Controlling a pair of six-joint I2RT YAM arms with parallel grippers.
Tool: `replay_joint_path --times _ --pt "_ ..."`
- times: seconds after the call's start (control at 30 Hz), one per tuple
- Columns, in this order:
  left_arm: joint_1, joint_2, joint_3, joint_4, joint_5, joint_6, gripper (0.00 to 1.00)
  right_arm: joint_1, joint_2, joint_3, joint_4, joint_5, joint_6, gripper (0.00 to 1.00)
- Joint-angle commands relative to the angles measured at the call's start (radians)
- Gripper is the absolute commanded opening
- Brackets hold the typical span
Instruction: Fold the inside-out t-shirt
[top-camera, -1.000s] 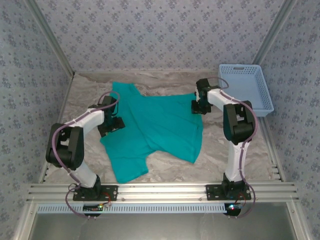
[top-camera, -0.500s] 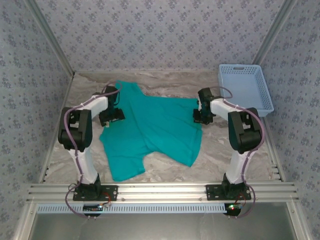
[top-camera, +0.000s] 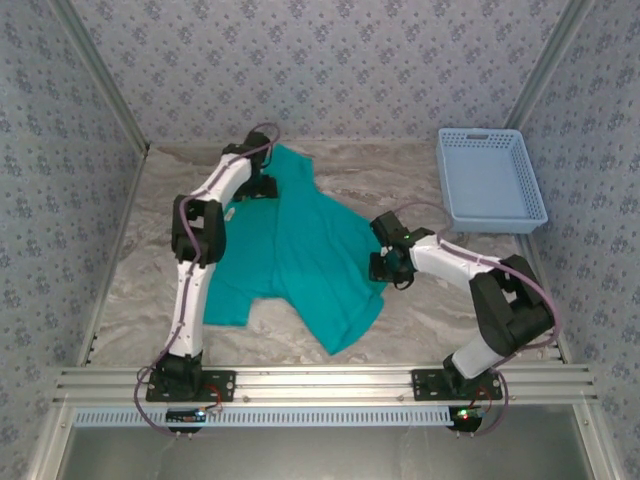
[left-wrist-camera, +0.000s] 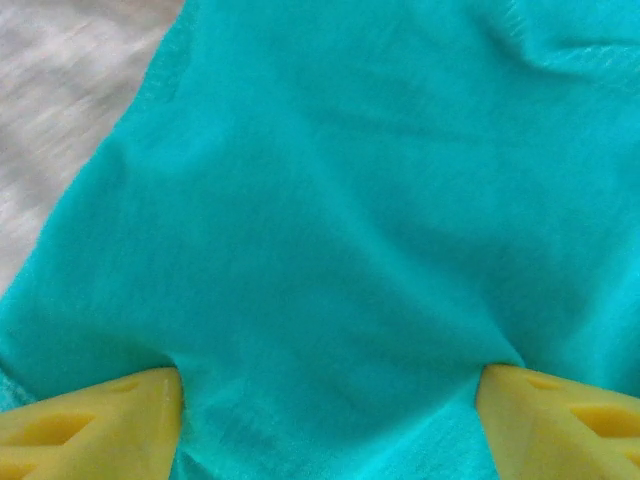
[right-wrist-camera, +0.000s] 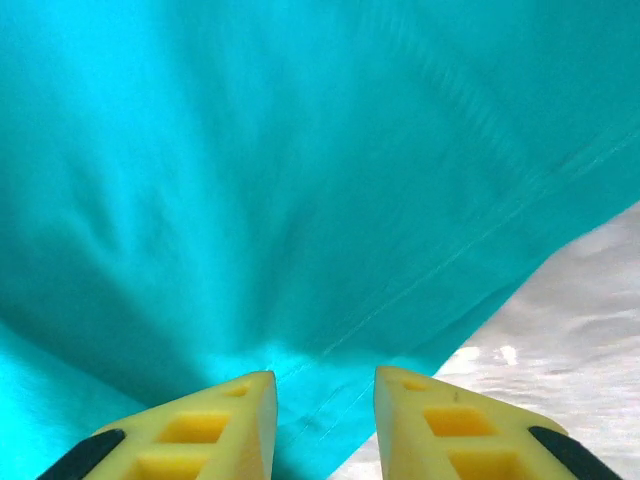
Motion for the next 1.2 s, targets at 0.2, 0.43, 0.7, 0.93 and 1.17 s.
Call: replay_joint_path --times 0.2,0.43,0.7,0.93,1.17 --pt "-0.128 0.113 0.260 0.017 0.093 0.202 0.80 -0.040 0.050 0.242 0.027 -0.043 -0.163 0.37" --pt "-0.071 -0.276 -0.143 0.051 -0.113 -0.037 0.81 -0.010 0.251 0.295 0.117 -0.119 -0.202 0.36" --pt "0.018 -0.733 -1.013 0.390 0.185 -0.236 0.74 -0.070 0.241 0.173 0.097 -0.166 -0.226 0.33" --pt "0.048 -0.555 -0.927 0.349 0.226 -0.192 0.59 -0.045 0.163 0.050 0.080 -0.201 -0.197 0.32" --pt "0.053 -0.274 -0.577 0.154 0.113 -0.074 0.48 0.080 0.080 -0.038 0.056 -0.179 -0.109 0.32"
